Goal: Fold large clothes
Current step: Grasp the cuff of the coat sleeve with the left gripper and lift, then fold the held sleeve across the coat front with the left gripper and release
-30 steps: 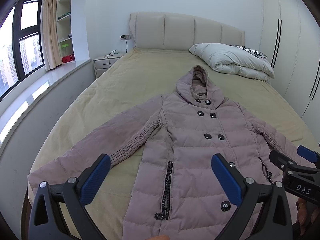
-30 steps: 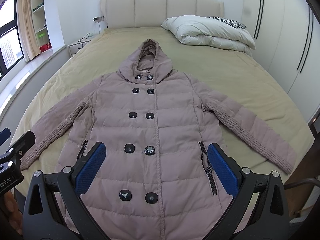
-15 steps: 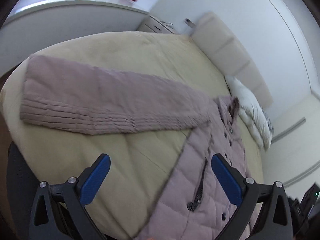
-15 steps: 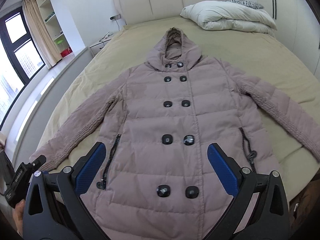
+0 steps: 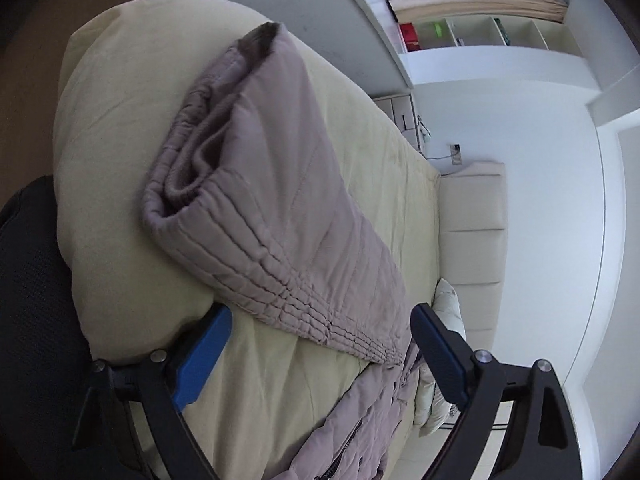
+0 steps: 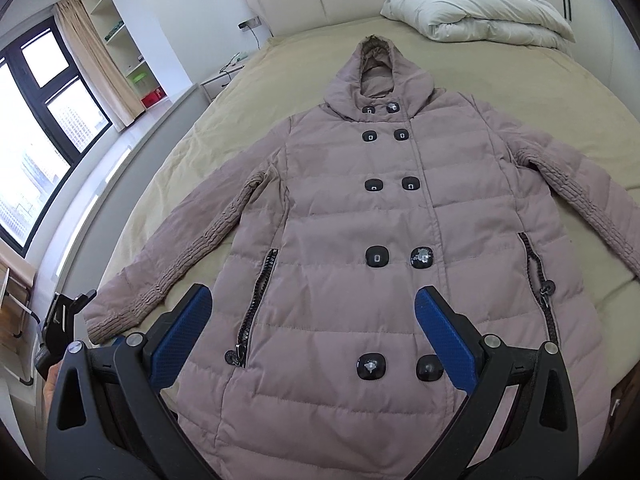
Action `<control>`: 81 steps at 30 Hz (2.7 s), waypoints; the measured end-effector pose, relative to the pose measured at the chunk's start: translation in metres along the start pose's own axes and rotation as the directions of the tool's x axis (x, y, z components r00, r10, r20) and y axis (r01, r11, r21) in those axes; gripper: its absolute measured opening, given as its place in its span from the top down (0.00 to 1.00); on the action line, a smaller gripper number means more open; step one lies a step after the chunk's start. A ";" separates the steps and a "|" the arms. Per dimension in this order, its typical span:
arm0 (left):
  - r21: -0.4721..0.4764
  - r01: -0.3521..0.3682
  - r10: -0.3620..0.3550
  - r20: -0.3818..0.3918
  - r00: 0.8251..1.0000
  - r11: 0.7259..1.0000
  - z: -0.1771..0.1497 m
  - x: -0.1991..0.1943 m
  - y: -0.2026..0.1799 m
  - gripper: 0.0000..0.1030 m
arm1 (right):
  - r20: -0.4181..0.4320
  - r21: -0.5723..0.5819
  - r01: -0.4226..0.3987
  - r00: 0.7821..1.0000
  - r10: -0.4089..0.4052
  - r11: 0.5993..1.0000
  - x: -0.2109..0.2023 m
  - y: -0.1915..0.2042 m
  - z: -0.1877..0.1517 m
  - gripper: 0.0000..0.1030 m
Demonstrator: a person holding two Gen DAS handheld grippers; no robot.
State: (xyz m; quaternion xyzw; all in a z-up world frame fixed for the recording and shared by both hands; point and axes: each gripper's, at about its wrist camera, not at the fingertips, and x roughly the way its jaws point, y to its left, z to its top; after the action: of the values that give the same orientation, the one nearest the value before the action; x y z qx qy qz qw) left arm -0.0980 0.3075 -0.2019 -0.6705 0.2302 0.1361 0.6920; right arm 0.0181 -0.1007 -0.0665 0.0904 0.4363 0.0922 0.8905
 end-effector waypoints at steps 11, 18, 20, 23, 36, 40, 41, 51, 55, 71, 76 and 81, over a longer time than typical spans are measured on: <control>-0.111 -0.052 0.067 0.132 0.989 0.992 0.009 0.009 -0.001 0.17 | -0.003 0.025 0.004 1.000 -0.004 1.000 0.000 -0.011 -0.004 0.00; -0.061 -0.096 0.102 0.108 0.989 0.994 0.028 0.017 -0.011 0.81 | -0.002 0.058 0.006 1.000 -0.006 0.998 0.001 -0.025 -0.009 0.00; 0.032 -0.110 0.106 0.122 0.987 0.993 0.029 0.015 -0.026 0.82 | -0.001 0.069 0.002 1.000 -0.002 0.998 0.002 -0.030 -0.010 0.00; 0.362 -0.166 0.113 0.164 0.980 0.917 0.013 0.015 -0.082 0.83 | 0.002 0.082 -0.015 1.000 0.015 0.997 0.004 -0.036 -0.009 0.00; 0.977 -0.168 0.007 0.170 0.985 -0.130 -0.211 0.043 -0.167 0.84 | -0.053 0.262 -0.421 0.892 0.449 0.868 0.044 -0.053 0.063 0.00; 0.955 -0.158 0.006 0.165 0.986 -0.250 -0.238 0.046 -0.159 0.84 | -0.102 0.328 -0.523 0.808 0.580 0.787 0.072 -0.030 0.072 0.01; 0.953 -0.155 0.005 0.162 0.987 -0.260 -0.242 0.046 -0.158 0.84 | -0.109 0.343 -0.545 0.786 0.608 0.765 0.078 -0.024 0.073 0.01; 0.947 -0.156 0.011 0.166 0.986 -0.282 -0.253 0.054 -0.155 0.83 | -0.236 0.345 -0.569 0.717 0.656 0.746 0.137 0.015 0.082 0.72; 0.959 -0.153 -0.021 0.152 0.988 -0.237 -0.252 0.057 -0.158 0.55 | -0.227 0.288 -0.565 0.744 0.628 0.773 0.134 0.020 0.105 0.83; 0.948 -0.082 0.066 0.065 0.996 0.306 -0.205 0.191 -0.228 0.27 | 0.125 -0.056 -0.669 0.732 0.670 0.741 -0.071 0.066 0.325 0.85; 0.919 -0.083 0.167 0.019 0.986 0.386 -0.190 0.253 -0.235 0.37 | 0.191 -0.020 -0.670 0.726 0.661 0.742 -0.085 0.021 0.340 0.85; 0.919 -0.130 0.239 0.040 0.970 0.373 -0.180 0.277 -0.229 0.76 | 0.266 0.104 -0.633 0.761 0.591 0.767 -0.055 -0.070 0.341 0.85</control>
State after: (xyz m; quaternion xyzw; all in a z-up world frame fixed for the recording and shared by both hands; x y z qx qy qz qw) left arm 0.2291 0.0810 -0.1416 -0.1557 0.3744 0.0301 0.9136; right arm 0.2617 -0.2088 0.1642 0.3215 0.2889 0.3268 0.8405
